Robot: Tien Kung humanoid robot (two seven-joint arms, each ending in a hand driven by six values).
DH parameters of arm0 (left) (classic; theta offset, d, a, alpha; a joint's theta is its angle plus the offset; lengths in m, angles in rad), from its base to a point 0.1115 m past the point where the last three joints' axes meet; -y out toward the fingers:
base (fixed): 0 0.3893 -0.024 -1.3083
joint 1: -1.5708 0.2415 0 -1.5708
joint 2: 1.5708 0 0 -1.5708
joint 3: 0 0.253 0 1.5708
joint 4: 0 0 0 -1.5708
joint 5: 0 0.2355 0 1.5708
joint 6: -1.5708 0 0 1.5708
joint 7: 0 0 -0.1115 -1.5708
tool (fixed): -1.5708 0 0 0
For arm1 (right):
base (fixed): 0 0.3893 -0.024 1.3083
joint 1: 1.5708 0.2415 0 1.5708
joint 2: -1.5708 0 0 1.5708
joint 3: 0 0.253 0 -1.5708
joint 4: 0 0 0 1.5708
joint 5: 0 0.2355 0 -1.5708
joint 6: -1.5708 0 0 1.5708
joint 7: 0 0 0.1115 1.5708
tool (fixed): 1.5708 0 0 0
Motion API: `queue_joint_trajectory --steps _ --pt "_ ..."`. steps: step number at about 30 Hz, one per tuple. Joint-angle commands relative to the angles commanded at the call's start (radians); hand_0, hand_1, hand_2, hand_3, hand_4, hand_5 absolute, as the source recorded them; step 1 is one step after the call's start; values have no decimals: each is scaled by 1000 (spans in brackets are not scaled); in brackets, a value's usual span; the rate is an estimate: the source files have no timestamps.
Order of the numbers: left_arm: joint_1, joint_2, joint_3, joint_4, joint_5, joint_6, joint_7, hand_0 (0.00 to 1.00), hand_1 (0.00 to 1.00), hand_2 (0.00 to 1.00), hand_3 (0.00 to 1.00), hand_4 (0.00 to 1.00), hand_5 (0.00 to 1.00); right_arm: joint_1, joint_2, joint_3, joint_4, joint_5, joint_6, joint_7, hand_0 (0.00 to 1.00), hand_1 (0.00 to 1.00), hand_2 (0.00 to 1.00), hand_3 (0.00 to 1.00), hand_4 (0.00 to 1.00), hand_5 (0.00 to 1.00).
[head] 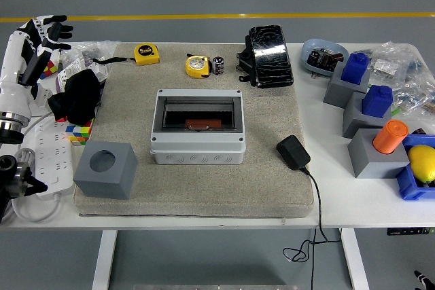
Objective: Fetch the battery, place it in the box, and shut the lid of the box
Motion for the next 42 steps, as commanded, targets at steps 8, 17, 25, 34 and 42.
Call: queue_joint_trajectory --steps 8,17,25,34,42 --pt "1 -5 -4 0 1 -2 2 489 622 638 682 998 873 -1 -2 1 -1 0 1 2 662 671 676 557 966 479" --pt "-4 -5 -10 -1 2 -4 3 489 621 637 683 998 875 8 -8 -7 0 5 4 4 662 671 676 558 966 481" --pt "-5 -3 -11 -5 2 -6 3 489 621 636 683 998 877 10 -10 -11 -6 9 10 1 662 671 676 559 966 481" --pt "-5 -2 -18 -6 4 -9 4 488 621 636 683 998 881 15 -7 -13 -2 7 13 3 663 671 676 557 967 481" --pt "-11 -2 -17 -7 4 -11 5 488 620 636 683 998 887 16 -10 -9 -4 4 19 -1 663 671 676 558 967 482"
